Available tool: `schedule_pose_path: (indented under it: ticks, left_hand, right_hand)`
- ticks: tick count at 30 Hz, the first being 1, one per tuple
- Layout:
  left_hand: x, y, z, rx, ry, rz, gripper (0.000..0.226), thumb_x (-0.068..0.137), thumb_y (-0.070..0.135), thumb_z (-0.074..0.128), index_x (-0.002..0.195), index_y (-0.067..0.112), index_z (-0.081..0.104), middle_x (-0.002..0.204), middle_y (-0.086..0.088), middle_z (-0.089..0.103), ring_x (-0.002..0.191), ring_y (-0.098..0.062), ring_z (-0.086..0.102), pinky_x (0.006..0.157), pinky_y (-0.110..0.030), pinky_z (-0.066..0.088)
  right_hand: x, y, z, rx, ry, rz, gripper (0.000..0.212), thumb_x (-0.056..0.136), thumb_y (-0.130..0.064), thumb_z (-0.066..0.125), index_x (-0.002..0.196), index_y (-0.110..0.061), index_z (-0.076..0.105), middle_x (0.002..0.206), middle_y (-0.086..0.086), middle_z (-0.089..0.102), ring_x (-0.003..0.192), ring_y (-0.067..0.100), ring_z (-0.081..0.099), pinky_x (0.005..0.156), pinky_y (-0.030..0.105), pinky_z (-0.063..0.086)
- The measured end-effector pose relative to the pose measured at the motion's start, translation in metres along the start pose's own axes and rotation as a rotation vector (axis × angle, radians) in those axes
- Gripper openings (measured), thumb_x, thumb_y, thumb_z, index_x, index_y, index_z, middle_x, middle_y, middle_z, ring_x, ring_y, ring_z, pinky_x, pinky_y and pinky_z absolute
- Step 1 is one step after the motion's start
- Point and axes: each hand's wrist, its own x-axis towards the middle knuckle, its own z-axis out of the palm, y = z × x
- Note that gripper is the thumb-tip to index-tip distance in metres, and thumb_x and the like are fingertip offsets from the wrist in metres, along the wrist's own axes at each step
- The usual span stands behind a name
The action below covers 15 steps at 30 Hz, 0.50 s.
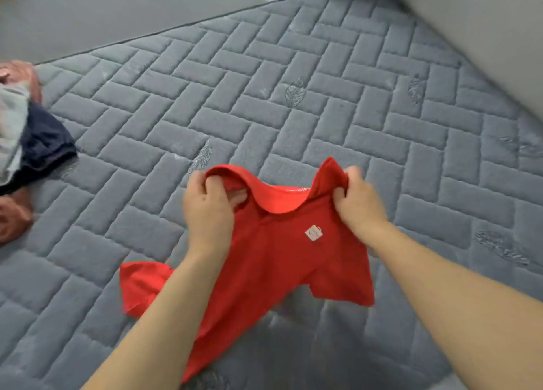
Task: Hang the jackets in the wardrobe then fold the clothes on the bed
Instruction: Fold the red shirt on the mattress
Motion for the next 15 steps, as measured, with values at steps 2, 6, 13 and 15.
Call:
schedule_pose_path:
  ticks: [2, 6, 13, 15]
  left_hand:
    - [0.041, -0.007, 0.029, 0.245, -0.251, 0.065, 0.015, 0.1, 0.011, 0.045, 0.099, 0.019, 0.058, 0.097, 0.005, 0.064, 0.091, -0.011, 0.06, 0.086, -0.026, 0.047]
    - [0.09, -0.08, 0.0, 0.797, -0.41, 0.061, 0.045, 0.092, 0.006, 0.051, 0.136, 0.011, 0.047, 0.139, -0.011, 0.049, 0.127, -0.024, 0.045, 0.108, -0.033, 0.031]
    - [0.045, -0.189, -0.172, 1.694, -0.456, -0.584, 0.068, 0.081, 0.05, 0.055, 0.143, 0.033, 0.036, 0.159, -0.004, 0.018, 0.148, -0.03, 0.008, 0.115, -0.061, 0.001]
    - [0.035, -0.194, -0.187, 1.816, -0.653, -0.387, 0.051, 0.082, 0.052, 0.053, 0.129, 0.033, 0.051, 0.145, -0.007, 0.04, 0.141, -0.028, 0.028, 0.117, -0.051, 0.01]
  right_hand:
    - [0.05, -0.029, 0.011, 0.025, 0.111, -0.023, 0.042, 0.088, -0.013, 0.052, 0.129, -0.011, 0.044, 0.124, 0.022, 0.052, 0.115, 0.039, 0.05, 0.092, 0.04, 0.036]
    - [0.061, -0.031, 0.07, 0.147, 0.135, 0.191, 0.063, 0.084, -0.018, 0.059, 0.142, -0.007, 0.036, 0.141, 0.015, 0.04, 0.129, 0.03, 0.039, 0.108, 0.035, 0.029]
    - [-0.08, 0.005, 0.22, 0.507, -0.45, 0.788, 0.054, 0.083, -0.03, 0.068, 0.125, -0.001, 0.049, 0.124, 0.016, 0.049, 0.107, 0.029, 0.056, 0.087, 0.037, 0.05]
    - [-0.081, -0.007, 0.237, 0.65, -0.413, 0.804, 0.049, 0.081, -0.025, 0.072, 0.119, -0.001, 0.051, 0.113, 0.015, 0.056, 0.096, 0.027, 0.059, 0.077, 0.034, 0.048]
